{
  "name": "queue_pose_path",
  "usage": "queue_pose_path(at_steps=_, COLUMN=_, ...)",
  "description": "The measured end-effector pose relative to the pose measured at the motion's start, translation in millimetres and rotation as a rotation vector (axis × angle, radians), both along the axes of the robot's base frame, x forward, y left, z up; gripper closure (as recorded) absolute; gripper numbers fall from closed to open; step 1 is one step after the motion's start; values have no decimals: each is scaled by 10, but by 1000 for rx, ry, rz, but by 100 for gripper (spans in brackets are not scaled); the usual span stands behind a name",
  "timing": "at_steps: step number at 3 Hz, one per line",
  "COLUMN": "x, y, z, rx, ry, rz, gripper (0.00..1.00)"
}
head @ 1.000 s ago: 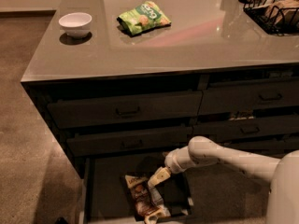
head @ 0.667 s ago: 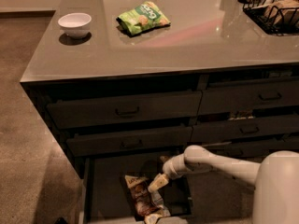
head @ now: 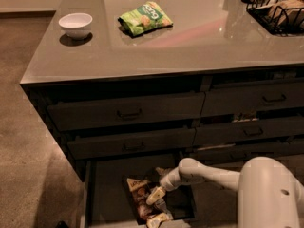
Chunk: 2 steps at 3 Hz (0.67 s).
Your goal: Pick brown chip bag from bottom drawer and place on counter
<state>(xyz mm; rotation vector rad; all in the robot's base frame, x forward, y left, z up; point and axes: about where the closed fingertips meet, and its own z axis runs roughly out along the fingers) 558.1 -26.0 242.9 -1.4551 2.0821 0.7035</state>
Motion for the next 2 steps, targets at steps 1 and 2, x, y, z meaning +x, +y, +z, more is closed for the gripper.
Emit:
queue_pose_path(at_steps=1, x=-25, y=103, z=-282, rx=9, ry=45, rz=-14, gripper=0)
queue_pose_path(at_steps=2, x=-49, y=266, z=-536, rx=21, ry=91, rz=-60, gripper=2)
